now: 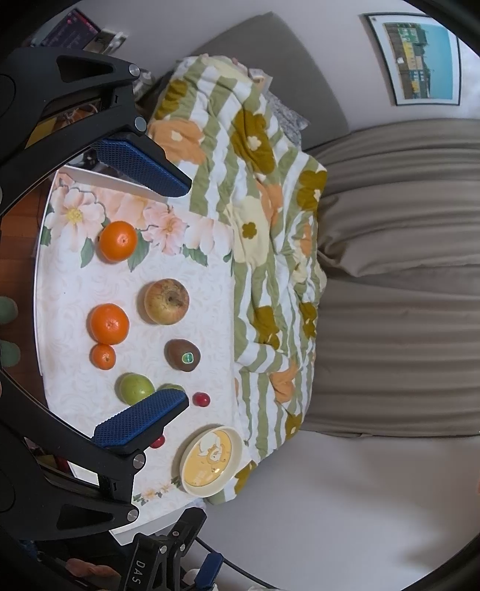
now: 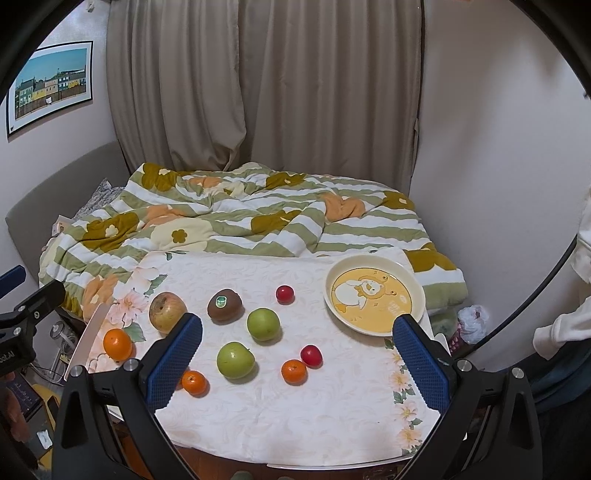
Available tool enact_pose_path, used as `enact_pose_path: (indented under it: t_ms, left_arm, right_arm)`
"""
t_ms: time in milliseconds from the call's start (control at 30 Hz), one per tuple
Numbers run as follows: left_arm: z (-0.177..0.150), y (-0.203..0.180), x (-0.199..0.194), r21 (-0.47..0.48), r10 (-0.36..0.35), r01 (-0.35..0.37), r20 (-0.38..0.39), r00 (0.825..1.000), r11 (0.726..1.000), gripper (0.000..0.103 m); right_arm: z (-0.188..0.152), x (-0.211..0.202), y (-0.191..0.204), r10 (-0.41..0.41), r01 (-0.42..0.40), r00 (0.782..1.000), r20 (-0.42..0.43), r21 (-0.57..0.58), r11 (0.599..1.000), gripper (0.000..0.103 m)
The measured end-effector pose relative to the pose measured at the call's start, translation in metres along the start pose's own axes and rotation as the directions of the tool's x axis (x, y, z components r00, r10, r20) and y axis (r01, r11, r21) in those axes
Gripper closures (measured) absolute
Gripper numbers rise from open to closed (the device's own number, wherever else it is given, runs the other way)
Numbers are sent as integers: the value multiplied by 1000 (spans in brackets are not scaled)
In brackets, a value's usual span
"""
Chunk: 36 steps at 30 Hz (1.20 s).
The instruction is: Organize fruits
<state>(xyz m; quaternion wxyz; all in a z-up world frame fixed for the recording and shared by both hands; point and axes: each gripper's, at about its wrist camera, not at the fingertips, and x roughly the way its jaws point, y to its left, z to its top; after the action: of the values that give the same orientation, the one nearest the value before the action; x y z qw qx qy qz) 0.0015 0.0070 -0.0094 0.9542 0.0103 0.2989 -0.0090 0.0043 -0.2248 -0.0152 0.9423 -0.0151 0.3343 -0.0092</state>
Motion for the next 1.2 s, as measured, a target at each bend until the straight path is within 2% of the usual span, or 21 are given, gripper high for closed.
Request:
enact_pose_path:
  t_ms: [1200]
  left_arm:
    - [-4, 3, 1, -2, 1, -1, -6, 1000, 1000, 0]
  right_arm:
    - [8, -2, 10, 23, -23, 1000, 10, 3, 1000, 0]
